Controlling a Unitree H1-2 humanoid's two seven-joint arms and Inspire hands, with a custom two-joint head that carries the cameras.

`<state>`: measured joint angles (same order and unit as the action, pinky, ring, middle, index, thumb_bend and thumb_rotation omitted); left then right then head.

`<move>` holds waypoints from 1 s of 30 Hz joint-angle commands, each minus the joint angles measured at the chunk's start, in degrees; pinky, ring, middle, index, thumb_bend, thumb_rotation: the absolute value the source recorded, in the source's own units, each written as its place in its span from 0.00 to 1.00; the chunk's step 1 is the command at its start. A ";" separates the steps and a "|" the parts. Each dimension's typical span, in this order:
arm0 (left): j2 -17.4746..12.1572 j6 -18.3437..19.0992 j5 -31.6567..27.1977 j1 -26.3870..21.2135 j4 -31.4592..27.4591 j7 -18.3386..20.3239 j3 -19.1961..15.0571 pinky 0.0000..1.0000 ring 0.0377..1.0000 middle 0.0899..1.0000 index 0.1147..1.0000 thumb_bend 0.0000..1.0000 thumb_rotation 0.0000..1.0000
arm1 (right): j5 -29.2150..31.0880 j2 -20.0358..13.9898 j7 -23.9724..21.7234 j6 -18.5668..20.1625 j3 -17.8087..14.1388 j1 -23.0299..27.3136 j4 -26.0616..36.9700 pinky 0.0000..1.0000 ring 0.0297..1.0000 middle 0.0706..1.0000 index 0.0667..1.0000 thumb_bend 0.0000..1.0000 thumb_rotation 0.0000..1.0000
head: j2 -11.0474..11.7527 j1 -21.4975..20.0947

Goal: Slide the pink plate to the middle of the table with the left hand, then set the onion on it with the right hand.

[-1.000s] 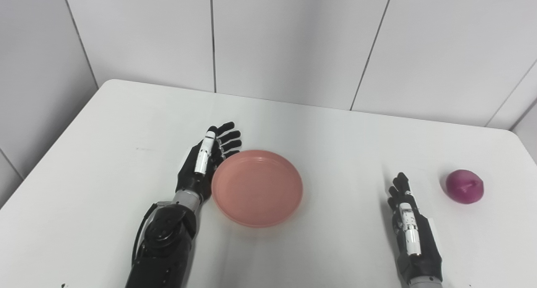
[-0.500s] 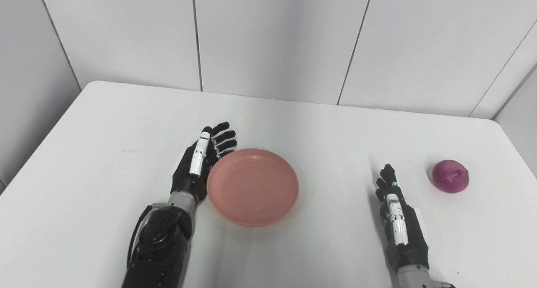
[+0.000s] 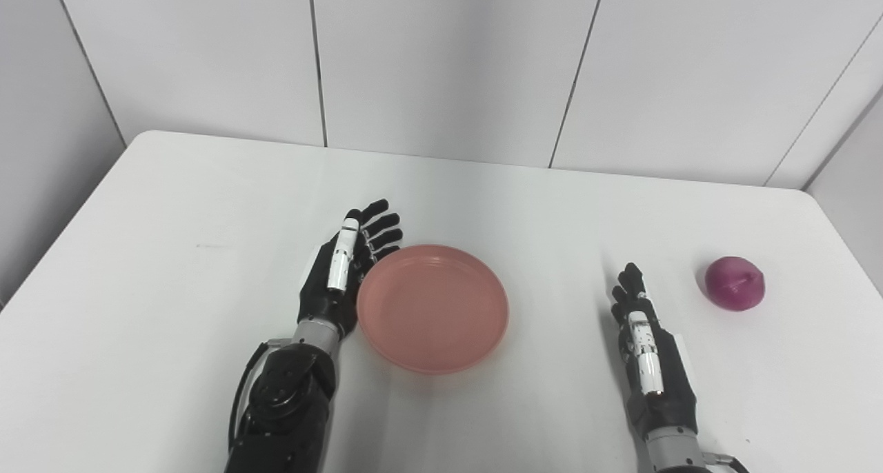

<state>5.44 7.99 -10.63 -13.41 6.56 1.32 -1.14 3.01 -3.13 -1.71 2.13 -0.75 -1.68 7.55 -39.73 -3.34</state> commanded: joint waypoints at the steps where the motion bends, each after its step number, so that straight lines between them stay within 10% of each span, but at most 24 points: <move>1: 1.39 -0.67 0.26 -0.94 -1.48 -0.09 0.64 0.75 0.77 0.77 0.74 0.41 1.00 | 0.12 0.32 -0.71 -1.80 0.56 1.21 0.23 1.00 1.00 1.00 1.00 0.22 1.00 | -0.09 -0.14; 30: 2.21 -1.57 1.54 -1.14 -0.83 0.87 3.21 0.78 0.80 0.80 0.77 0.39 1.00 | -0.11 0.38 -0.44 -1.03 0.70 1.25 0.54 1.00 1.00 1.00 1.00 0.21 1.00 | -0.70 -2.24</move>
<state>7.98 9.24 -9.59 -13.35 6.38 1.24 1.95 3.02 -2.90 -1.63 2.07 -0.51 -1.31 7.20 -40.34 -5.62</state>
